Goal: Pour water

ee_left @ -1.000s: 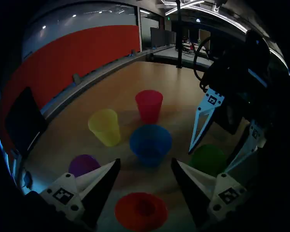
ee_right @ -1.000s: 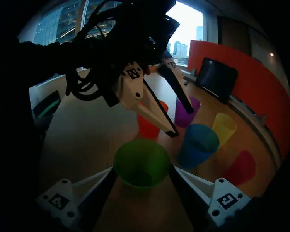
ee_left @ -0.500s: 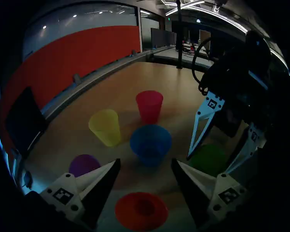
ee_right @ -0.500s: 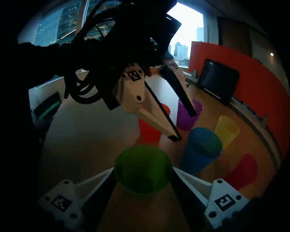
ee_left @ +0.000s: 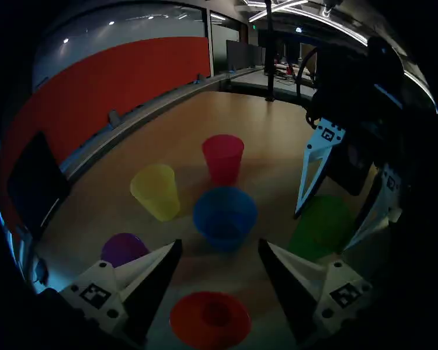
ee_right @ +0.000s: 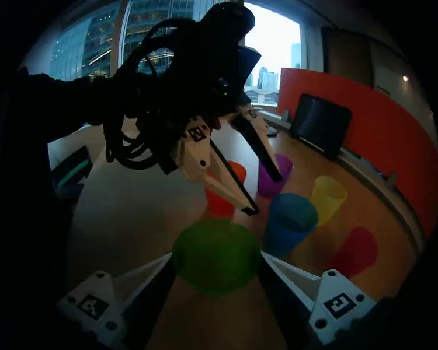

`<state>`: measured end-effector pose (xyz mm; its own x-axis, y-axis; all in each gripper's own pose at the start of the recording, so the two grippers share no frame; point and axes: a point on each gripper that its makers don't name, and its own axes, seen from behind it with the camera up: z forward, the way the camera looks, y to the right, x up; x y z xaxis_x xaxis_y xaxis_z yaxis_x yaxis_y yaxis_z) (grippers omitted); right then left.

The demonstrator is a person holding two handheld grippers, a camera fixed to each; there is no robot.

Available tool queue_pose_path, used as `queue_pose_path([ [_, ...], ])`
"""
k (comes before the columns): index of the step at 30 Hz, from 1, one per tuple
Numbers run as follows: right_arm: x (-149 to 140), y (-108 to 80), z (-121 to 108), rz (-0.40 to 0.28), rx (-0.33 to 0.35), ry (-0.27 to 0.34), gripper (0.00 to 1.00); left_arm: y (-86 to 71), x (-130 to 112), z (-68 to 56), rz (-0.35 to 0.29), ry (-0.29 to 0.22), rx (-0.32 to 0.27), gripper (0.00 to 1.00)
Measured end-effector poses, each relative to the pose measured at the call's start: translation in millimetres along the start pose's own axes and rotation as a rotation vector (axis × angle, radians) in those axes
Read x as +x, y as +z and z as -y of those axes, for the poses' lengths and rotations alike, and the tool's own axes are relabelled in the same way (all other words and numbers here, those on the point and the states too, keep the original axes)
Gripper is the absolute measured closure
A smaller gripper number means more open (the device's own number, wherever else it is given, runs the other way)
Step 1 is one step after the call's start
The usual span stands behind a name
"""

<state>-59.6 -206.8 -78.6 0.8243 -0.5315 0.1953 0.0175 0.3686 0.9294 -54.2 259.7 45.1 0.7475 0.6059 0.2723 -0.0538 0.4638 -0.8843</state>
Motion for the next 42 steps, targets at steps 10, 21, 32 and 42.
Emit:
queue_pose_path([
  [10,6,-41.7,-9,-0.053,-0.05,0.022,0.08,11.4,2,-3.4,0.007,0.002,-0.005,0.03],
  [21,14,-78.1,-19,-0.116,-0.109,0.053,0.08,25.1,5,-8.7,0.006,-0.002,-0.014,0.03],
  [32,17,-98.9,-25,-0.145,-0.137,0.075,0.08,35.6,10,-8.3,-0.006,-0.021,-0.013,0.03],
  [42,25,-108.7,-30,-0.181,-0.155,0.097,0.08,41.3,11,-8.8,-0.011,-0.031,-0.008,0.03],
])
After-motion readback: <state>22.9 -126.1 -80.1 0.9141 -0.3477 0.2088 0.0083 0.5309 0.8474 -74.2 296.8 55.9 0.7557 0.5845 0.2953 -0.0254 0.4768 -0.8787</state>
